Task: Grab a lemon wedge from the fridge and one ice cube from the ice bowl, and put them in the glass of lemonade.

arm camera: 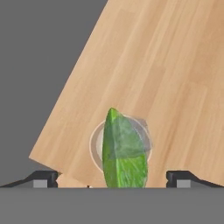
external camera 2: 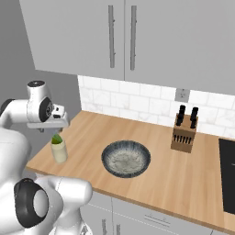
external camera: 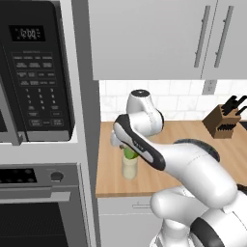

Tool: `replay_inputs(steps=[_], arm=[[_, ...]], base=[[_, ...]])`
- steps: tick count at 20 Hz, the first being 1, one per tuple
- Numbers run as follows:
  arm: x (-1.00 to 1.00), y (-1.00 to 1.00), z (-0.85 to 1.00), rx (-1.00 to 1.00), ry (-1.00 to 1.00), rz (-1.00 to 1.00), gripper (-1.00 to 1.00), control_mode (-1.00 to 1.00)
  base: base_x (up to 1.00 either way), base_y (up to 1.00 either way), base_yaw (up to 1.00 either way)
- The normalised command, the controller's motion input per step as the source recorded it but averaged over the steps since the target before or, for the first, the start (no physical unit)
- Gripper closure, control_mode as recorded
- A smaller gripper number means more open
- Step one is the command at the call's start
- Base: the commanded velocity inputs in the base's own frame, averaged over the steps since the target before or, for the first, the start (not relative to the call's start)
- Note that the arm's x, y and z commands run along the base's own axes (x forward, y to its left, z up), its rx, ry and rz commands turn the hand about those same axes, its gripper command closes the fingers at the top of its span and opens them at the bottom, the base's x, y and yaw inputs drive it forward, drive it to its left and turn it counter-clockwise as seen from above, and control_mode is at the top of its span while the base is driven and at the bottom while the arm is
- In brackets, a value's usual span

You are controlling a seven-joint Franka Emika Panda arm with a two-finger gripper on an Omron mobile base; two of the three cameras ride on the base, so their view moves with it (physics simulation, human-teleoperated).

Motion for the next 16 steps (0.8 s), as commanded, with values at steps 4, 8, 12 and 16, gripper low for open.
replay_inputs(steps=[4,8,12,16], arm=[[-0.2,-0.01,0.0,0.0,-0.01,0.0,-1.0,-1.0],[-0.21,-0.08,0.0,0.0,0.0,0.0,-1.0,-1.0],[-0.08,-0.22,0.0,0.0,0.0,0.0,-1.0,-1.0],[-0.03,-0.18,0.0,0.0,0.0,0.0,-1.0,-1.0]], base=[[0.0,0.0,0.0],[0.0,0.0,0.0],[0.0,0.0,0.0],[0.0,0.0,0.0]])
